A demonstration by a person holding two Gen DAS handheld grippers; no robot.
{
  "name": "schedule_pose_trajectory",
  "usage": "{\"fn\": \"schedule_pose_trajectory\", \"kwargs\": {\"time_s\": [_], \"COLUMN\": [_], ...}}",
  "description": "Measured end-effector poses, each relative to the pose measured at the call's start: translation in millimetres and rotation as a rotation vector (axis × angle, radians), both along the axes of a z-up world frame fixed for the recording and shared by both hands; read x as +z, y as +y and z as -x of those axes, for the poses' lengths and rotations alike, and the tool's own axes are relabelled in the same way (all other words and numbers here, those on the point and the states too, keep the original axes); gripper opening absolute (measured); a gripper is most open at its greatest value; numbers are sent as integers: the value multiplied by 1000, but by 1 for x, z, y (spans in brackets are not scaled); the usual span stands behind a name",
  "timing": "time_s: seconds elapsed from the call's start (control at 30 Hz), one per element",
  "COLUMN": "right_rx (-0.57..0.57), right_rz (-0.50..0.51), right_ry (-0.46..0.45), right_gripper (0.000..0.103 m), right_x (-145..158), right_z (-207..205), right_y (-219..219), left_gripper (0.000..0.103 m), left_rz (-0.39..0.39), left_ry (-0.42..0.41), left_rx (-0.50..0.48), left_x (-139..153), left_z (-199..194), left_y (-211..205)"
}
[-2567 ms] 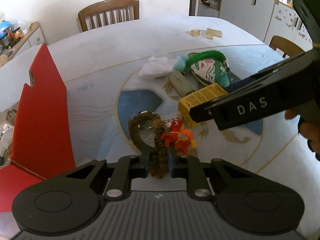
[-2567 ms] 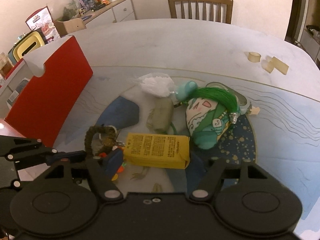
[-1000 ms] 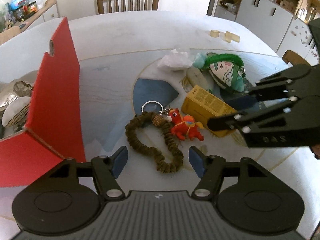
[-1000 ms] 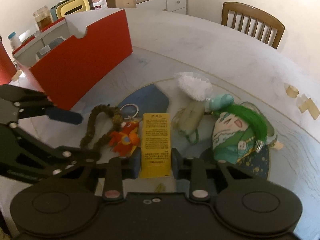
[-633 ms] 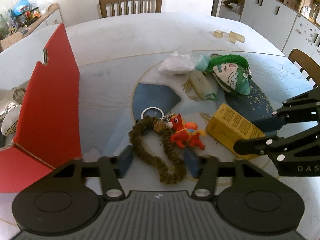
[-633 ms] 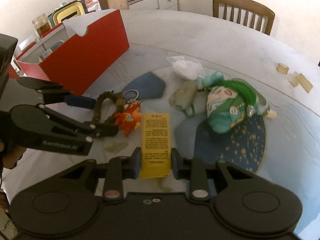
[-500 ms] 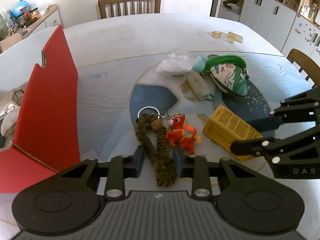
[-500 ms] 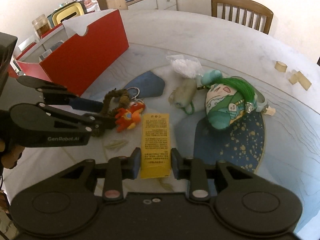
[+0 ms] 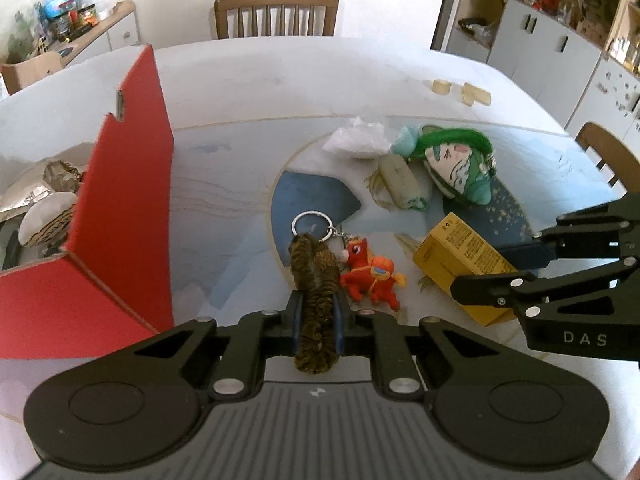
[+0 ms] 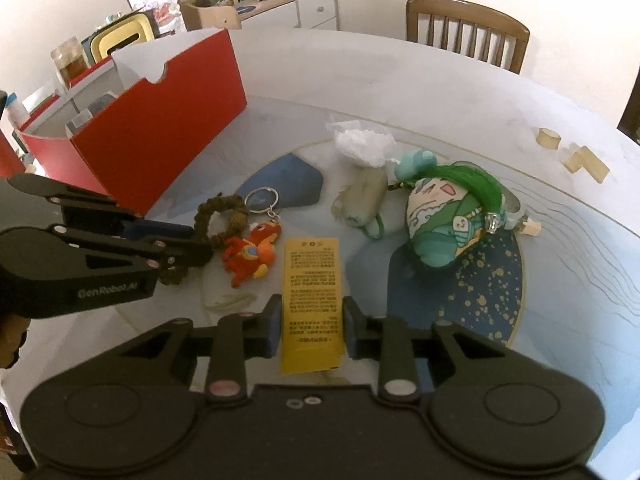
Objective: Organize objects
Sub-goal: 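Carry brown strap with left tool while right tool carries yellow box to box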
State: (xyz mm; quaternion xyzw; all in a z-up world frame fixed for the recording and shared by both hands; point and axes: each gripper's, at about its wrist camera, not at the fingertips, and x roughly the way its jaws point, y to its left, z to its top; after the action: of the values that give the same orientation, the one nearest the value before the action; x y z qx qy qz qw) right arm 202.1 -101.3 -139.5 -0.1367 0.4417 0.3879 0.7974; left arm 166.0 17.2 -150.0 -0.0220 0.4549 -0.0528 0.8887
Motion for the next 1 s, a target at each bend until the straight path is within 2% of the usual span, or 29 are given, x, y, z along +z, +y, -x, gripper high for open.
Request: {"fn": "schedule_pose_trajectory", "kwargs": {"time_s": [0.3, 0.53, 0.77, 1.0], "right_rx": [-59, -100, -91, -58], "right_rz": [-69, -114, -151, -172], "right_ry": [-1, -22, -59, -86], "right_gripper": [28, 28, 28, 28], "right_x": [38, 69, 95, 113], "right_z": [16, 20, 27, 32], "right_y": [-9, 4, 39, 87], "left_gripper": [14, 14, 14, 14], "left_rz": [96, 134, 130, 108], "left_ry": [-35, -79, -127, -167], "left_rx": [-2, 4, 28, 66], "left_x": [33, 69, 101, 118], "left_z": [13, 20, 24, 20], "left_y": [17, 40, 76, 121]}}
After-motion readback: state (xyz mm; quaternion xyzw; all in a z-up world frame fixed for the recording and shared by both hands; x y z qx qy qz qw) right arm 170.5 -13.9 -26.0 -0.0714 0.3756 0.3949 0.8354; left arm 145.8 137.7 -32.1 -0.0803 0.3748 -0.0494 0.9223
